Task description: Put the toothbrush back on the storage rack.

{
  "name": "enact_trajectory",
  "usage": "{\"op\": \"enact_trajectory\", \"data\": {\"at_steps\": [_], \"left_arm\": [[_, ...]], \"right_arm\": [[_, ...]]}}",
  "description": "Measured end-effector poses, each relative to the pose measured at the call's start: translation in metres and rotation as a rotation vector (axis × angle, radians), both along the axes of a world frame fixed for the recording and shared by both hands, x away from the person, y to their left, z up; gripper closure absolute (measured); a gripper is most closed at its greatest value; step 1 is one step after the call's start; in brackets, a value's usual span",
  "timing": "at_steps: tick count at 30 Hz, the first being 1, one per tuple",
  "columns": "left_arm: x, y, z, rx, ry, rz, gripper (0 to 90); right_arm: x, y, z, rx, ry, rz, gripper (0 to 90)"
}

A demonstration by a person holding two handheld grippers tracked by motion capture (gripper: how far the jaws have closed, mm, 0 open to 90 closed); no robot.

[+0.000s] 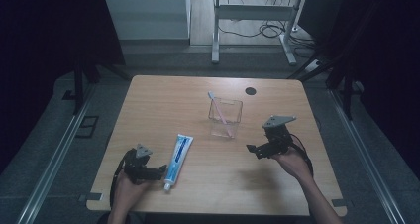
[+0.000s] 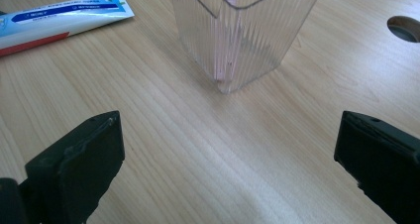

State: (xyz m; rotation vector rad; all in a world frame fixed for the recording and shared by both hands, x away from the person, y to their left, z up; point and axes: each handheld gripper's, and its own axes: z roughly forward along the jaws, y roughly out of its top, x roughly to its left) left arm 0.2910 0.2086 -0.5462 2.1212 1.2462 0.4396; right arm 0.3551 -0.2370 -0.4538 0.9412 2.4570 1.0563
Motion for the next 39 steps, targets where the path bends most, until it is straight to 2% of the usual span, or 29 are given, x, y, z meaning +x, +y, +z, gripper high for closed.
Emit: {"op": "enact_trajectory", "data": {"at_steps": [16,35,39], "left_arm": [[0.0,0.0,0.0,0.0,0.0,0.006,1.7],[0.0,0.0,0.0,0.004,-0.002,0.002,1.7],[0.0,0.0,0.0,0.003,-0.002,0.001,1.7]], "right_arm": [[-0.025,-0.021,-0.024,0.008,0.007,-0.032,0.0],[-0.044,-0.029,-0.065,0.009,0.037,-0.064,0.7],[-0.047,-0.03,-0.073,-0.004,0.042,-0.062,0.8]]}}
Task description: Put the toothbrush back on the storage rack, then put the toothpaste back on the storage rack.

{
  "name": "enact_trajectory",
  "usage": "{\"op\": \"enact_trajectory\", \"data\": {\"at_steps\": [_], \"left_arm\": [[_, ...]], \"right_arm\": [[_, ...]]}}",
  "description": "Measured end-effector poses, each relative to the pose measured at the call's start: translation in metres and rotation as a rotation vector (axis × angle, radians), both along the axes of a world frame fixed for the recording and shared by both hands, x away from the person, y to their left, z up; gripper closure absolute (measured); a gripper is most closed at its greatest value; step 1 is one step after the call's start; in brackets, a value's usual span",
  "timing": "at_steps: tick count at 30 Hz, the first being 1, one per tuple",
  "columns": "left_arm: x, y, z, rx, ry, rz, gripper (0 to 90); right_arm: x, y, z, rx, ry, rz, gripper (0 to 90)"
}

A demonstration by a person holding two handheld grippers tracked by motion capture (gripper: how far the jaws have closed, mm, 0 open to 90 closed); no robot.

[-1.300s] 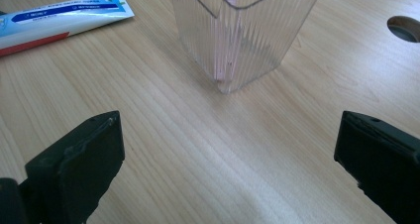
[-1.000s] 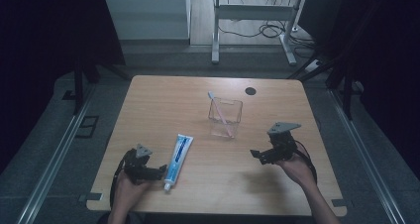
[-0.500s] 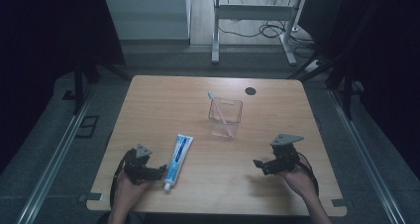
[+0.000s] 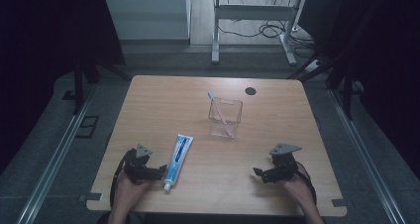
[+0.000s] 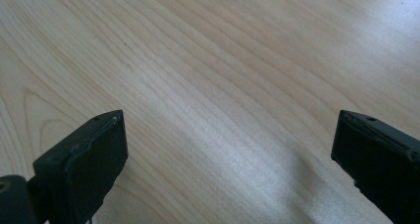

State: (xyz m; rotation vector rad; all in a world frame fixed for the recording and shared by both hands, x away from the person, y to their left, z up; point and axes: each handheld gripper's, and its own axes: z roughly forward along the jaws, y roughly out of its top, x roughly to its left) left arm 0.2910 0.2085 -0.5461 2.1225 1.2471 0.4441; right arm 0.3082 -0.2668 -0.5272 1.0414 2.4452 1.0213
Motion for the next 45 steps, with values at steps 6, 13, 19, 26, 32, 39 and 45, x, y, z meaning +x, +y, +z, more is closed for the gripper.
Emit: {"op": "enact_trajectory", "data": {"at_steps": [6,13,19,26,32,39,45], "left_arm": [[0.0,0.0,0.0,-0.001,0.0,0.002,1.7],[0.0,0.0,0.0,-0.001,-0.001,0.001,1.9],[-0.002,-0.001,0.002,-0.005,-0.007,-0.005,7.8],[-0.004,-0.003,0.01,-0.019,-0.006,-0.043,19.6],[-0.007,-0.002,0.022,-0.082,-0.015,-0.058,36.6],[-0.012,-0.009,0.035,-0.13,-0.018,-0.091,59.1],[-0.013,-0.019,0.04,-0.14,-0.005,-0.142,80.3]], "right_arm": [[-0.003,0.0,-0.009,-0.005,0.006,0.007,1.0],[-0.005,-0.001,-0.016,-0.008,0.007,0.002,1.2],[-0.007,-0.003,-0.016,-0.007,-0.001,-0.004,2.0],[-0.008,-0.004,-0.016,-0.004,-0.003,-0.01,3.9],[-0.009,-0.005,-0.016,-0.001,-0.007,-0.016,5.3],[-0.009,-0.005,-0.016,-0.001,-0.012,-0.021,6.6],[-0.01,-0.005,-0.016,0.001,-0.013,-0.026,7.6]]}}
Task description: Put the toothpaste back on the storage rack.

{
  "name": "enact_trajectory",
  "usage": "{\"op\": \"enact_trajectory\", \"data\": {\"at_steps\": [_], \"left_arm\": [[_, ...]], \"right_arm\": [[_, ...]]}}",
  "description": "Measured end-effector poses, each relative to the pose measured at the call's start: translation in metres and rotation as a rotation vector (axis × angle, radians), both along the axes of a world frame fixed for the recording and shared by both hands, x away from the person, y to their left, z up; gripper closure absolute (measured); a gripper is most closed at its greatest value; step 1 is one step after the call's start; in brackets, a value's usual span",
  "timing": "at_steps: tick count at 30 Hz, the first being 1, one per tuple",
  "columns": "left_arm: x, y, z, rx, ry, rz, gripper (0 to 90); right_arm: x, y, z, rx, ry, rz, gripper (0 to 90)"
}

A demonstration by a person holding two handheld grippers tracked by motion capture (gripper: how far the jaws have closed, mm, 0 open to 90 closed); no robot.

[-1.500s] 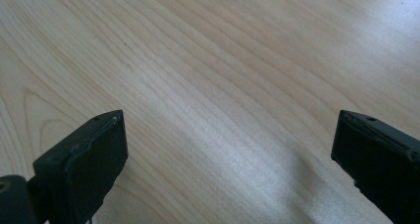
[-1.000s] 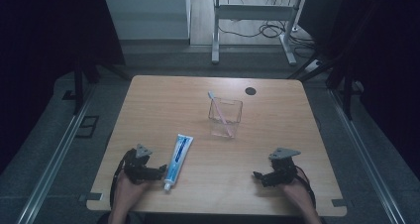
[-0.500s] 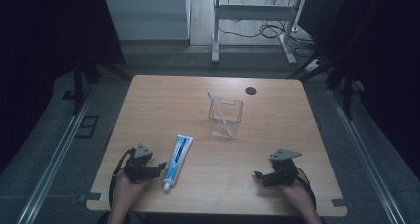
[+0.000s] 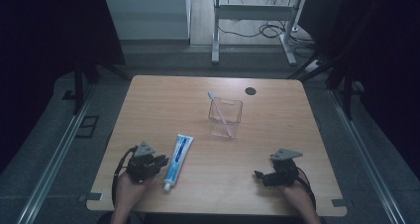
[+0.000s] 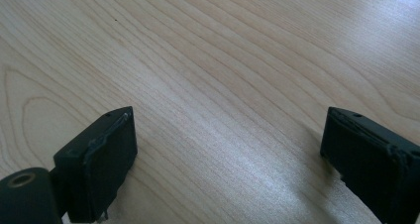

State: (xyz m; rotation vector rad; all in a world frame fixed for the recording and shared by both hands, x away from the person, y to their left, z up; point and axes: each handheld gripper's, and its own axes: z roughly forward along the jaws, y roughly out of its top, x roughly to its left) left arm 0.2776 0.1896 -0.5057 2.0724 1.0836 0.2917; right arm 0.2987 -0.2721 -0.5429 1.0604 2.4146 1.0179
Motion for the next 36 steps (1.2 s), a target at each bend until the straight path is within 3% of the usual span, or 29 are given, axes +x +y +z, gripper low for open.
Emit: {"op": "enact_trajectory", "data": {"at_steps": [4,11,23,30,36], "left_arm": [[0.0,-0.008,0.001,-0.002,0.021,-0.028,89.3],[-0.002,-0.026,0.001,0.011,0.034,-0.082,89.6],[-0.002,-0.047,-0.006,0.063,0.097,-0.141,89.6],[0.0,-0.045,-0.008,0.112,0.104,-0.139,89.6],[0.001,-0.037,-0.008,0.122,0.108,-0.126,89.4]], "right_arm": [[0.0,0.0,0.0,0.001,0.0,-0.002,7.9],[0.0,0.0,0.0,0.002,0.0,-0.003,8.3],[0.0,0.0,0.0,0.005,0.0,-0.006,9.2],[0.0,-0.001,0.0,0.006,-0.001,-0.007,9.5],[0.0,-0.001,0.0,0.006,-0.001,-0.008,9.6]]}}
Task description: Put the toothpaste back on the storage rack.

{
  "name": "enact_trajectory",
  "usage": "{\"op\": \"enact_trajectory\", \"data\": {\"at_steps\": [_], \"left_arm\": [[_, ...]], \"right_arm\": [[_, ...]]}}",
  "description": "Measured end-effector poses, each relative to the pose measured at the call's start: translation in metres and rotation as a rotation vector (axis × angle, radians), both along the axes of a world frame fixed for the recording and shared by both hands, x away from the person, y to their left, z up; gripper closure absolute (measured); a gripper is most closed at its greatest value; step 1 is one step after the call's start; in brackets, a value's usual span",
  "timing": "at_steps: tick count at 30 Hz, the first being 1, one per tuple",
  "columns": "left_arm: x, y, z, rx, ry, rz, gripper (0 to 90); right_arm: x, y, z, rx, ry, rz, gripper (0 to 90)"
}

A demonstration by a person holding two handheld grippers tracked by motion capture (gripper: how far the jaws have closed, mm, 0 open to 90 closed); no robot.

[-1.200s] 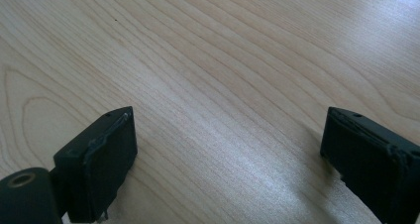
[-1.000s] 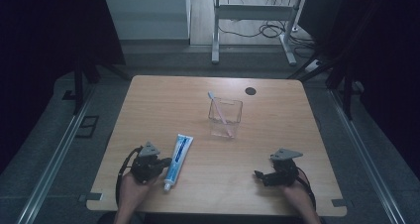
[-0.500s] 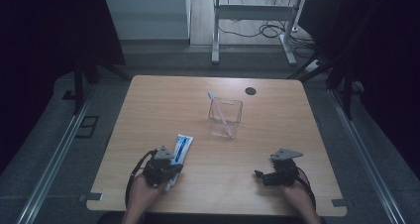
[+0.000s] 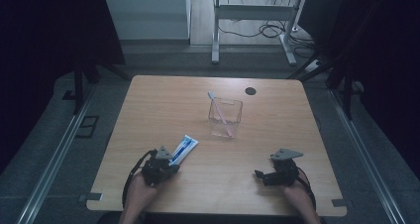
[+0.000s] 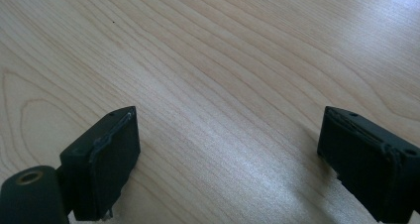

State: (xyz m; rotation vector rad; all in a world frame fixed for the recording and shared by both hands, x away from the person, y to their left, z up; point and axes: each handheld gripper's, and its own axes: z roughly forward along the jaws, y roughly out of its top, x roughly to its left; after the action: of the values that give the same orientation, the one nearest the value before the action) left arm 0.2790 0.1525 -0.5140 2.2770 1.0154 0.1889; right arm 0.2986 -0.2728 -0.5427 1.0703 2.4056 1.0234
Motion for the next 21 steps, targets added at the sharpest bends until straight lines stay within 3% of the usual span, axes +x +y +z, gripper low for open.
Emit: {"op": "enact_trajectory", "data": {"at_steps": [13,21], "left_arm": [[0.004,0.006,0.0,-0.009,0.015,-0.015,87.2],[0.006,0.014,0.014,-0.008,0.01,-0.009,86.4]], "right_arm": [[0.0,0.0,0.0,0.001,0.0,-0.001,9.8],[0.0,0.0,0.0,0.001,-0.001,-0.002,9.9]]}}
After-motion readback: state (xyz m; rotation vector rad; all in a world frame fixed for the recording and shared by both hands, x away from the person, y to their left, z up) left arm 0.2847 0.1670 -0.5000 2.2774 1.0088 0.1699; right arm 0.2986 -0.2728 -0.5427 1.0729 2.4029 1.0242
